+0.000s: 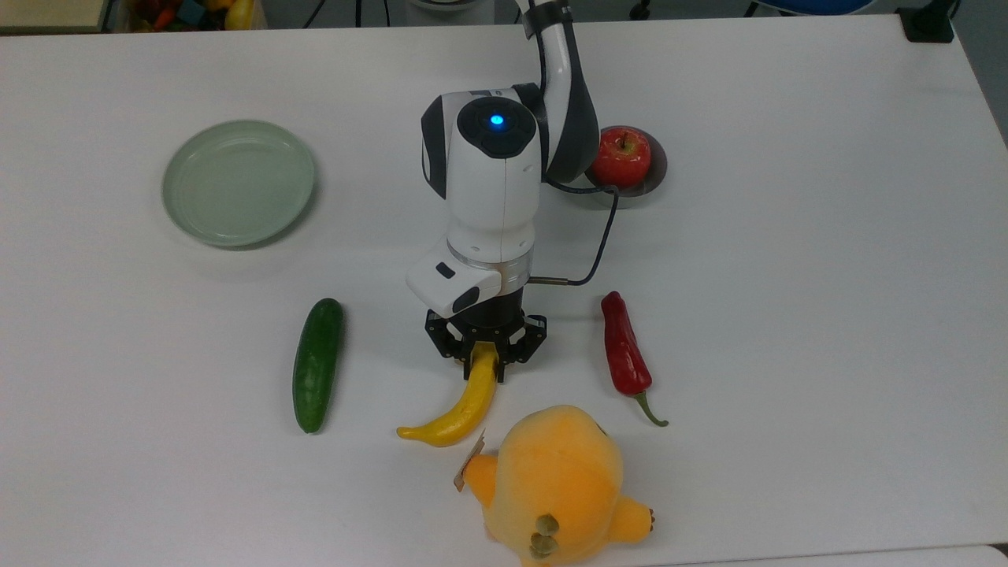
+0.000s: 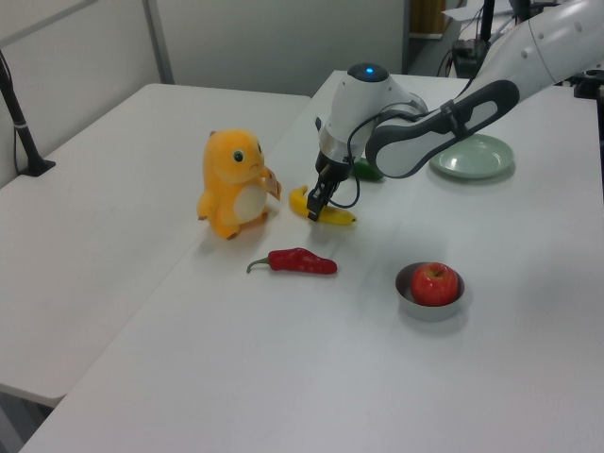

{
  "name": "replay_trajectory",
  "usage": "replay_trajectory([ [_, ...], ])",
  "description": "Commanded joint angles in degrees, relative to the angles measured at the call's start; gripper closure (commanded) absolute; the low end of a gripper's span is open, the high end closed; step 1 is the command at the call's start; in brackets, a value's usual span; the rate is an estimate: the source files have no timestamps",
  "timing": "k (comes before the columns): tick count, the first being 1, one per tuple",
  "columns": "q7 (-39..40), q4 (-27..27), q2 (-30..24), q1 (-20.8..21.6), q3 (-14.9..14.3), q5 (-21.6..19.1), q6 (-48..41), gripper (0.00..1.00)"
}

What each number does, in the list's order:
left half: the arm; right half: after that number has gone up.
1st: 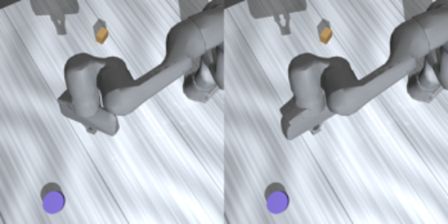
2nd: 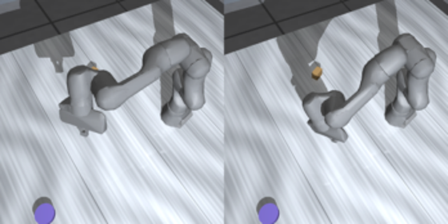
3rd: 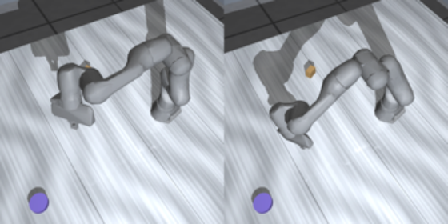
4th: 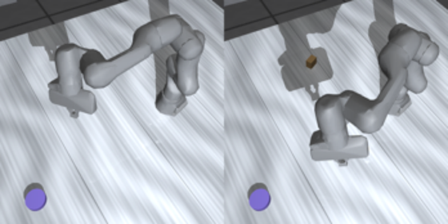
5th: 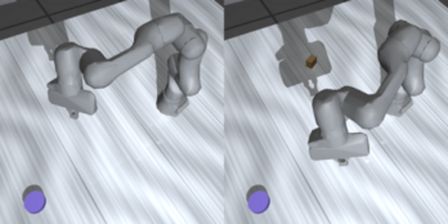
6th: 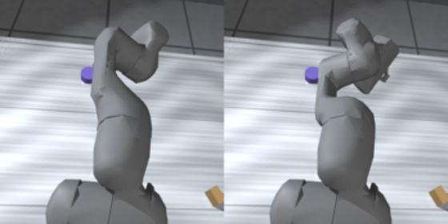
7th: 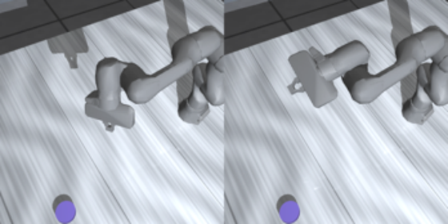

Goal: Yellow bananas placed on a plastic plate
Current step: 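Close the gripper on the banana's middle and lift it, then carry the held banana over to the pale green plate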

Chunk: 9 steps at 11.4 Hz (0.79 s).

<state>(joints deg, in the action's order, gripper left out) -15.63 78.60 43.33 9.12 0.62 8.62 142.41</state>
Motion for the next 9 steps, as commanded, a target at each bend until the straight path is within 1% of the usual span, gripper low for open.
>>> replay_trajectory([
  [1, -1.86, 1.21, -0.61, 0.29, -0.18, 1.57, 1.64, 1.0],
  [3, -1.77, 1.21, -1.57, 0.11, -0.18, 1.48, 1.56, 1.0],
  [5, -1.77, 1.64, -4.03, -0.15, -0.18, 1.22, 0.68, 1.0],
  [7, -1.59, 5.75, -9.02, -0.33, -0.18, 0.96, 0.59, 1.0],
  [8, -1.51, 7.61, -11.83, -0.42, -0.18, 0.87, -1.59, 1.0],
  [9, -1.24, 7.89, -14.3, -0.42, -0.36, 0.87, -6.05, 1.0],
])
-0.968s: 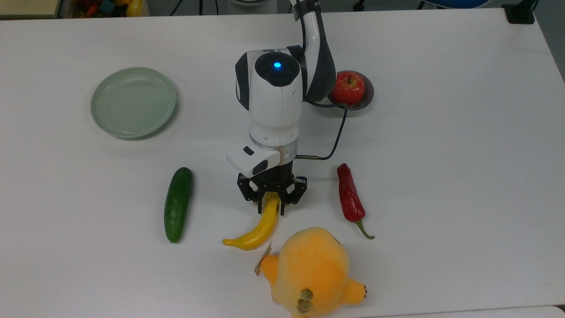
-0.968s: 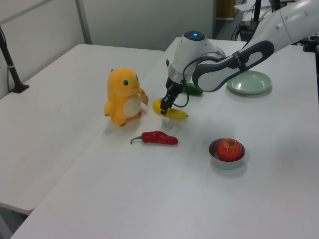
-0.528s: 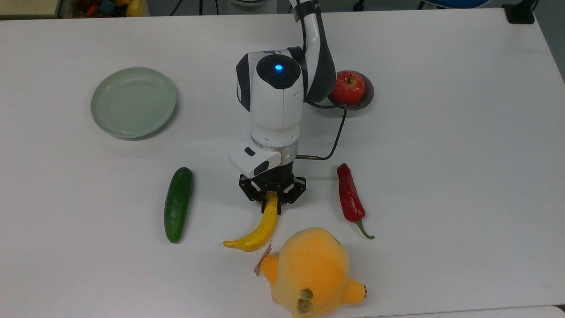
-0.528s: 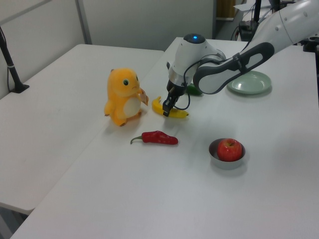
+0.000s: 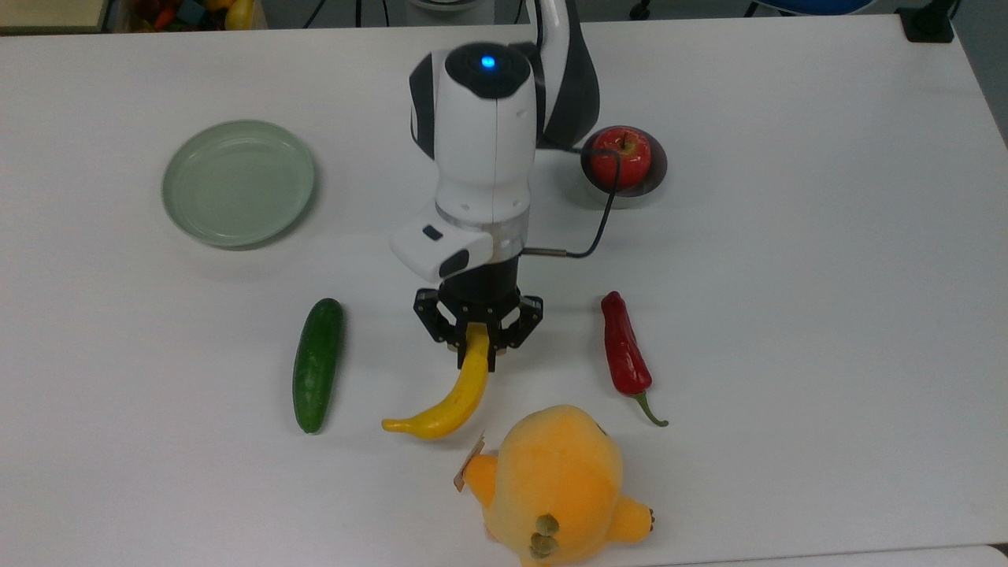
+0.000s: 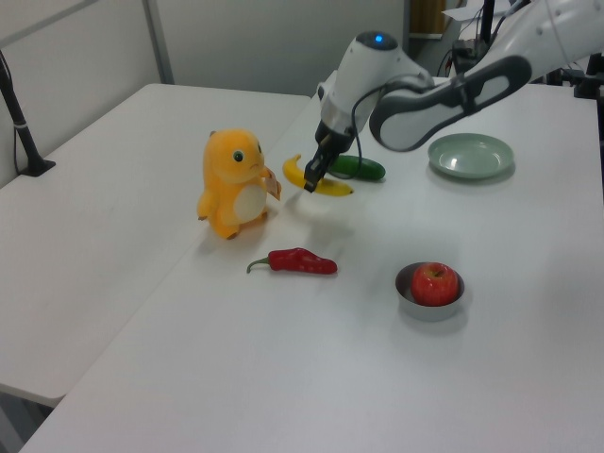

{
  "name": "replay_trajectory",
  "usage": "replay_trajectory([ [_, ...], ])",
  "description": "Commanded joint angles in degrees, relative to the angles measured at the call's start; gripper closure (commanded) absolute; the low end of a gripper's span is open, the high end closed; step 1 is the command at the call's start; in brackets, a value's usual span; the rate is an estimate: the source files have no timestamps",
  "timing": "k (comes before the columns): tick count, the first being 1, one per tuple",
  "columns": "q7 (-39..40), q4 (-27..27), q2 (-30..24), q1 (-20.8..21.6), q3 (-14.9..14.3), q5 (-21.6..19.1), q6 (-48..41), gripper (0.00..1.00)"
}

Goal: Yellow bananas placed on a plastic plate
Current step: 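Carry the held banana over to the pale green plate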

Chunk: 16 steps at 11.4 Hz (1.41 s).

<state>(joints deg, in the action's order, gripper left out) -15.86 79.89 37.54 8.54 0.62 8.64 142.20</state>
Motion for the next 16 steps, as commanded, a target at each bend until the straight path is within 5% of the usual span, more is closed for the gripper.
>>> replay_trajectory([
  [1, -0.58, 6.59, -10.62, -0.19, -0.44, 0.67, -10.06, 1.0],
  [5, 3.89, 14.04, -21.34, -2.21, -0.96, 0.32, -17.99, 1.0],
  [7, 4.35, 16.25, -24.78, -2.56, -3.77, -0.9, -22.56, 1.0],
  [13, 4.17, 22.14, -26.82, -3.44, -14.57, -5.13, -25.84, 1.0],
  [16, 4.09, 25.74, -26.55, -5.02, -16.26, -5.13, -23.31, 1.0],
])
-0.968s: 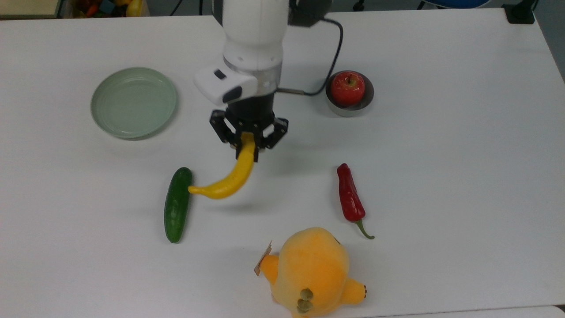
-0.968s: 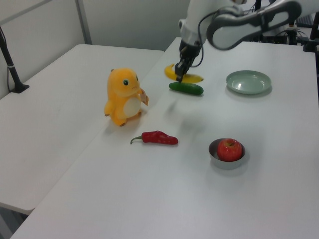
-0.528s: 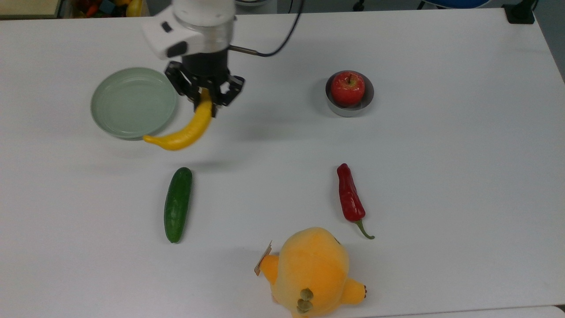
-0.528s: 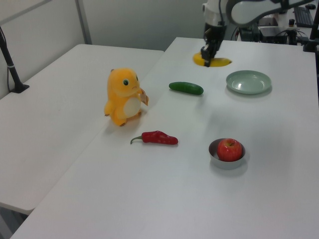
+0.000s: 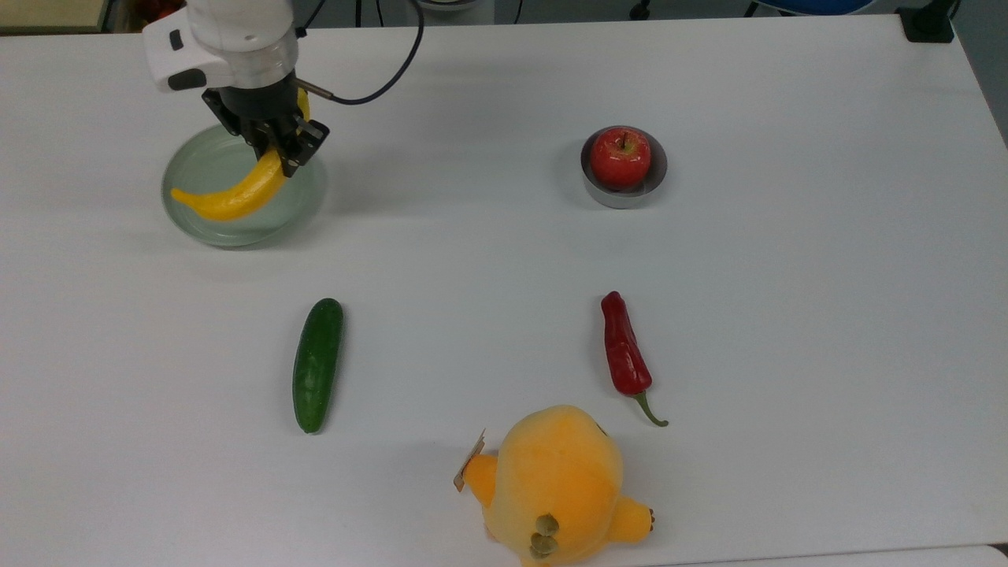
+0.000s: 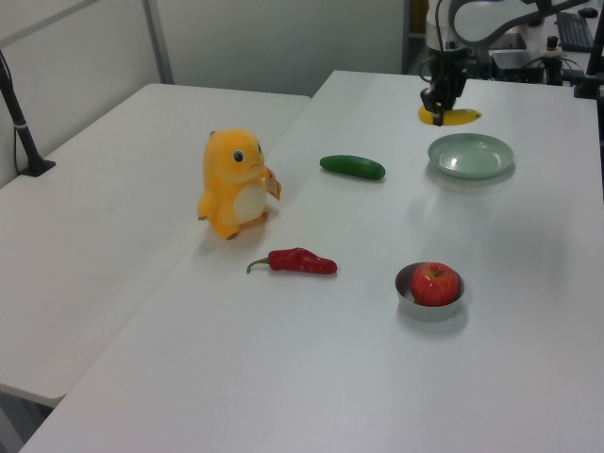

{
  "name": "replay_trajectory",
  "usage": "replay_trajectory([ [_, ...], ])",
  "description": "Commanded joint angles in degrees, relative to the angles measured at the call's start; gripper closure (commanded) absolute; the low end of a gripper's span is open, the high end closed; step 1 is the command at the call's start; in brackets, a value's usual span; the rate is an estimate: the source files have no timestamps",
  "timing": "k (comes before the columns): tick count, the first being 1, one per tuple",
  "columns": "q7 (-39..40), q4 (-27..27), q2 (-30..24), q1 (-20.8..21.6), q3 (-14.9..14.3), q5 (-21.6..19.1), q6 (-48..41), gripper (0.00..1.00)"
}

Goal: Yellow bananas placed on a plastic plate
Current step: 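Carry the held banana over to the pale green plate, then lower the banana onto the plate and open the gripper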

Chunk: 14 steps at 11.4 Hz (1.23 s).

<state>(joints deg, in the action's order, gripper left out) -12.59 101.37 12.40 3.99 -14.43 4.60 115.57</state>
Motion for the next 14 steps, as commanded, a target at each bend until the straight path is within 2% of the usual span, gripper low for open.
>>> replay_trajectory([
  [1, 0.72, 6.45, -1.42, -0.65, -1.83, -1.09, 5.79, 1.0],
  [5, 0.55, 12.26, -0.19, -1.79, -4.12, -1.09, 16.06, 1.0],
  [7, 0.55, 12.37, 0.95, -2.23, -4.12, -1.09, 17.59, 1.0],
  [8, 0.46, 12.37, 1.39, -2.23, -4.12, -1.09, 17.59, 0.96],
  [9, -0.06, 12.28, 1.74, -2.32, -4.12, -1.35, 17.59, 0.82],
  [11, -1.3, 12.19, 2.19, -2.32, -4.2, -2.31, 17.41, 0.37],
  [13, -1.3, 12.1, 2.19, -2.41, -4.12, -2.4, 16.8, 0.2],
  [14, -1.3, 12.19, 2.19, -2.41, -4.12, -2.4, 16.8, 0.17],
])
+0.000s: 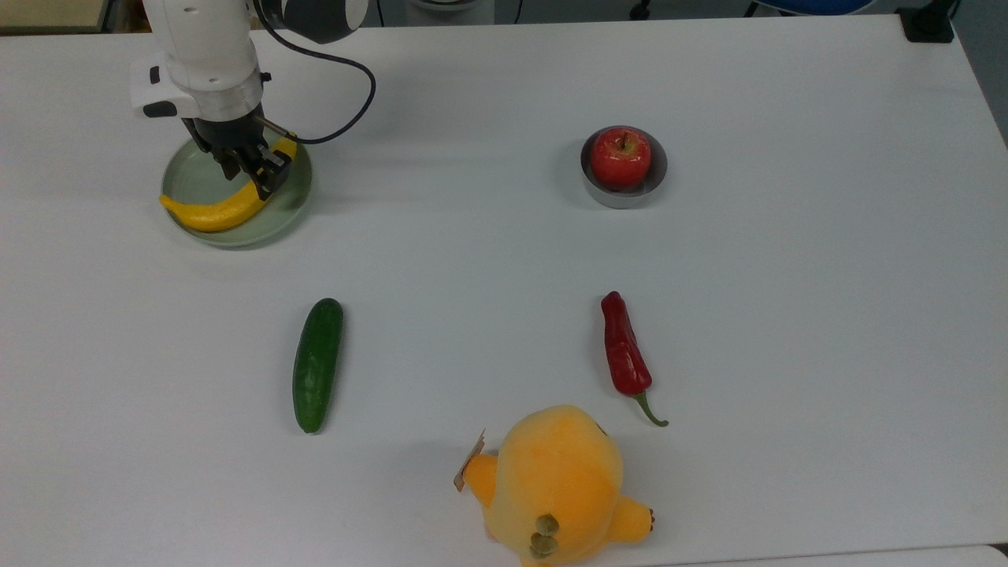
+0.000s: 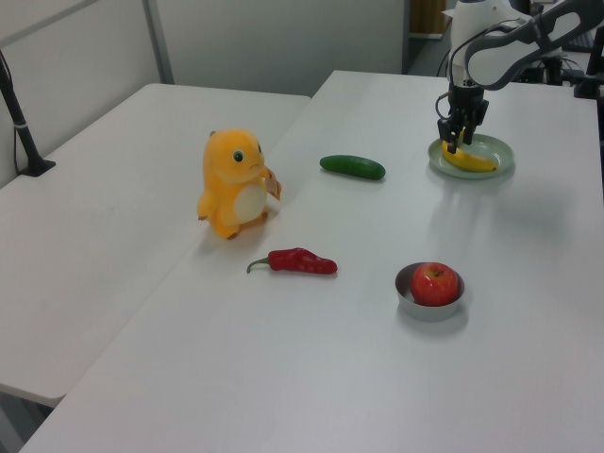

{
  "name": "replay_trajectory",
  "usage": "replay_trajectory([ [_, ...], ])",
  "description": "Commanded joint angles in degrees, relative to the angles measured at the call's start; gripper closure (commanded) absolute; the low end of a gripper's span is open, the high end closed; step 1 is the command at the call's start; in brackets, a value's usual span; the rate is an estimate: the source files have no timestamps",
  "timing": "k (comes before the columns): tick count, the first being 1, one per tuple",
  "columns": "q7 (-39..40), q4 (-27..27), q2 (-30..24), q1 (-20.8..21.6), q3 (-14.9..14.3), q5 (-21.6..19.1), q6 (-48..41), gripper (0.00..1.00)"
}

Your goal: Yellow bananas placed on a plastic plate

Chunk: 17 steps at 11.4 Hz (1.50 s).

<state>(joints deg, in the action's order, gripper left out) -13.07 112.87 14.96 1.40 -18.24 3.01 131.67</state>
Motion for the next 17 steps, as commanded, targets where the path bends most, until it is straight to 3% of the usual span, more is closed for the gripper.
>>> replay_trajectory([
  [1, -0.82, 0.51, -0.55, 0.18, -0.31, -0.81, 0.61, 0.11],
  [2, -0.82, 0.24, -0.81, 0.26, -0.31, -0.81, 0.26, 0.0],
  [8, -0.9, -6.33, -4.93, 0.53, 0.22, -2.47, -12.99, 0.0],
  [10, -1.08, -11.33, -6.78, 0.79, 0.39, -6.24, -18.7, 0.0],
  [12, -1.08, -18.53, -6.97, 1.23, 0.92, -7.49, -26.51, 0.0],
  [17, -3.62, -27.43, -11.09, 0.27, 9.7, -7.93, -39.87, 0.0],
])
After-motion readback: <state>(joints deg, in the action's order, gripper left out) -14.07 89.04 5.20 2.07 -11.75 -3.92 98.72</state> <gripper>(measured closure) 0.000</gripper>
